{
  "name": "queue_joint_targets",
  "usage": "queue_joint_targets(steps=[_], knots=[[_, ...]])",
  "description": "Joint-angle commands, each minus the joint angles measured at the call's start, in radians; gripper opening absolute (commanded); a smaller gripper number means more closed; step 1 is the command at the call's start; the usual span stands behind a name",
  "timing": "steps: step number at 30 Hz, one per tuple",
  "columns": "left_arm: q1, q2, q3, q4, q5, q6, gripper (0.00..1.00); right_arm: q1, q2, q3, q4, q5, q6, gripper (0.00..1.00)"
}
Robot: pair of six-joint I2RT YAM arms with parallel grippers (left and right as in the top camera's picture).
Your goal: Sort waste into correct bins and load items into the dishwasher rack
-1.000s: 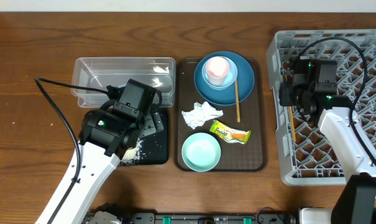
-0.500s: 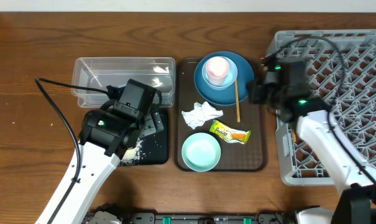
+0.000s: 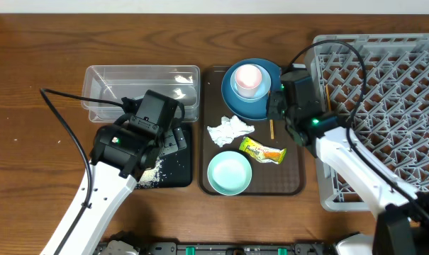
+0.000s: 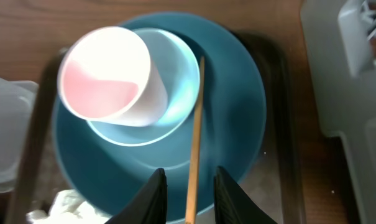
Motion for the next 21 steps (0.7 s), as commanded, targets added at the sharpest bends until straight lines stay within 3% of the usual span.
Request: queue_joint_targets(steps=[1, 21], knots=[[0.006, 0.000, 0.014, -0.003, -0.015, 0.005, 0.95, 0.011, 0.053, 0.012, 0.009, 0.063, 0.014, 0.25], [0.006, 0.000, 0.014, -0.003, -0.015, 0.005, 0.95, 0.018, 0.215, 0.012, 0.095, 0.036, 0.011, 0.26]])
